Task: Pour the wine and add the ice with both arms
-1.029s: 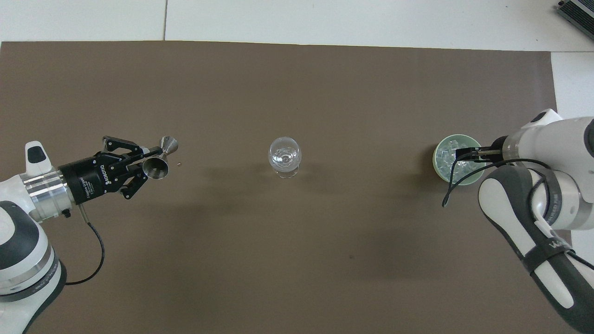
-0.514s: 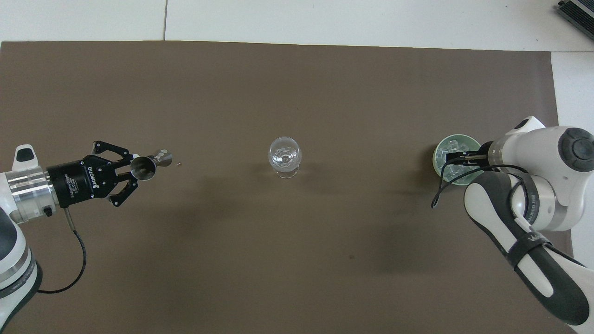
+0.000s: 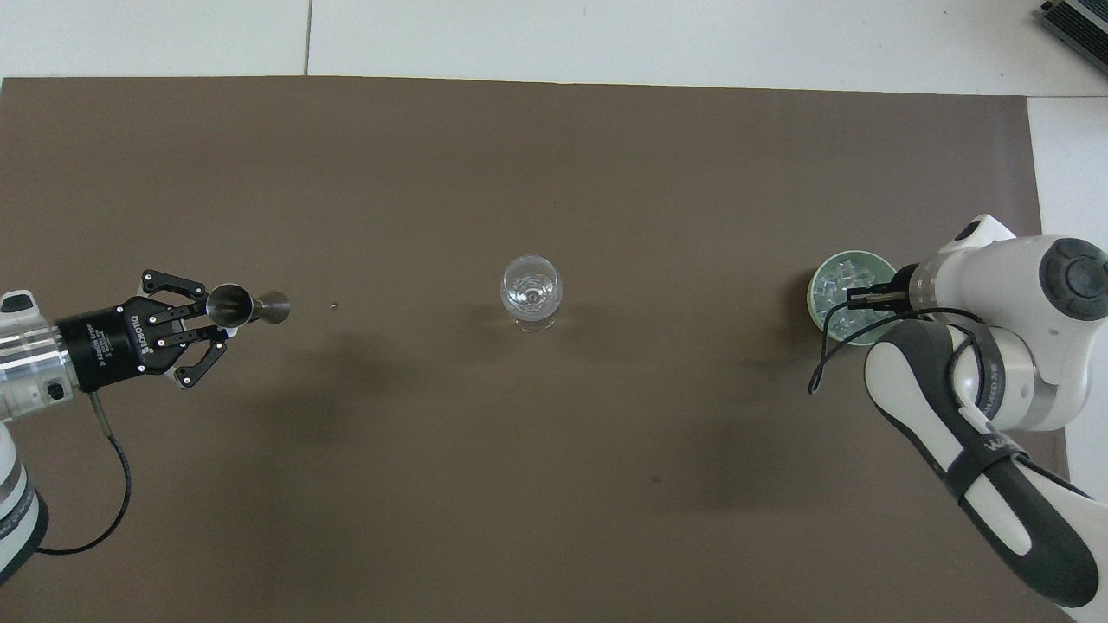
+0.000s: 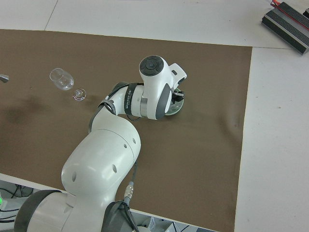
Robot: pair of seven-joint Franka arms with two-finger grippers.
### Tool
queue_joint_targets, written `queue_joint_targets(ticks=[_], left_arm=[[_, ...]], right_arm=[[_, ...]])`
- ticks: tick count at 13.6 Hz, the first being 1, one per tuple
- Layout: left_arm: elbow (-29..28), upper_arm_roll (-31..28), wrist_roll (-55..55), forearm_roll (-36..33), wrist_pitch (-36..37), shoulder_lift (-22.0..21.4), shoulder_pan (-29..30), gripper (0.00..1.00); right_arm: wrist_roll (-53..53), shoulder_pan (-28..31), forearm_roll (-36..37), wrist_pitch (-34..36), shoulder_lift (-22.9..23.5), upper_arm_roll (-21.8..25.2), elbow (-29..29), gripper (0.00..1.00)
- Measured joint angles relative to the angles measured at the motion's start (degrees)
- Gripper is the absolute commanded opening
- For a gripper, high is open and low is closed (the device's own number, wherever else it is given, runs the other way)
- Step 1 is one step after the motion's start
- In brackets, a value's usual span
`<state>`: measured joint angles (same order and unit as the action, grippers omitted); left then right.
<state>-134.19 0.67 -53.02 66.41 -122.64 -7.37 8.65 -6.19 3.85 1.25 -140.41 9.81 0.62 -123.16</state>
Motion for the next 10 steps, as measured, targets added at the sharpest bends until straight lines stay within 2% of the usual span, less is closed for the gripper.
queue_joint_targets(ticks=[3,6,10], left_arm=[[1.2,0.0,0.0,0.0,-0.1,3.2,2.8,0.00],[6.3,-0.1,0.0,-0.6,-0.1,10.1,5.2,0.00],[11.7,-0.1,0.0,-0.7,-0.4,18.5,6.3,0.00]], right_arm=[[0.0,0.0,0.0,0.0,-0.2,0.0,0.0,0.00],[0.0,0.0,0.0,1.4,-2.0,-0.1,0.2,0.00],[0.0,-1.3,-0.1,7.9,-7.0,-0.4,2.1,0.00]])
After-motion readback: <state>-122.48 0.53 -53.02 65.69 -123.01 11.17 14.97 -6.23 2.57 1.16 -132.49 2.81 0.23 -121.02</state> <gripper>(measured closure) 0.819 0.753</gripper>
